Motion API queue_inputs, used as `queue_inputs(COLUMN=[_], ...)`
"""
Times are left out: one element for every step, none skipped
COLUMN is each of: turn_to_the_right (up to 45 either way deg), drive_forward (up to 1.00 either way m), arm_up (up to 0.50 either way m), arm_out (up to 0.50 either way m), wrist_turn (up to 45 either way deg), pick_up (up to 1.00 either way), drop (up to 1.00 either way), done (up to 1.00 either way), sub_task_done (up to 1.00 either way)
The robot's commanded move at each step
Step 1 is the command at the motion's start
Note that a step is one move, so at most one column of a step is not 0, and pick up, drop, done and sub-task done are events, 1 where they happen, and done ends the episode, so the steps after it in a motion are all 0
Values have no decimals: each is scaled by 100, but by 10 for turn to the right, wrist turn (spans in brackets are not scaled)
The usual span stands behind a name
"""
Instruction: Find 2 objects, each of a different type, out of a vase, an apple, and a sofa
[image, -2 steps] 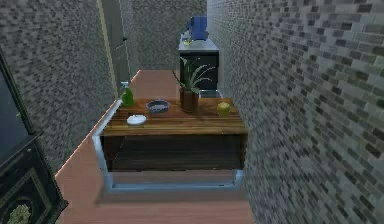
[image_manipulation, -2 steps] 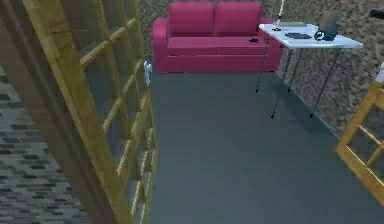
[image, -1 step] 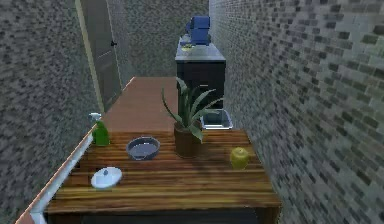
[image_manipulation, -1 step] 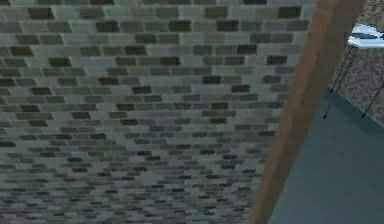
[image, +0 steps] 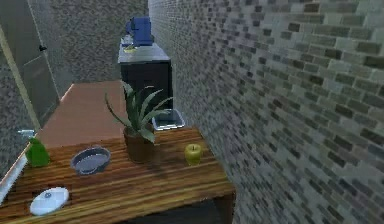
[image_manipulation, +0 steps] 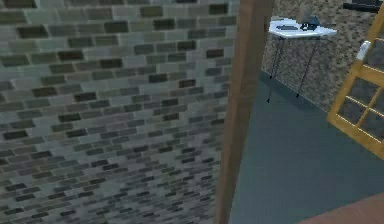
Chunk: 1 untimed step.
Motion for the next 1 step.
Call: queue_inputs(turn_to_the_right=[0], drive_forward=[0], arm_up=[0], arm_out=[0], wrist_turn=[0], pick_up=[0], drop=[0], done=[100], sub_task_done=[0])
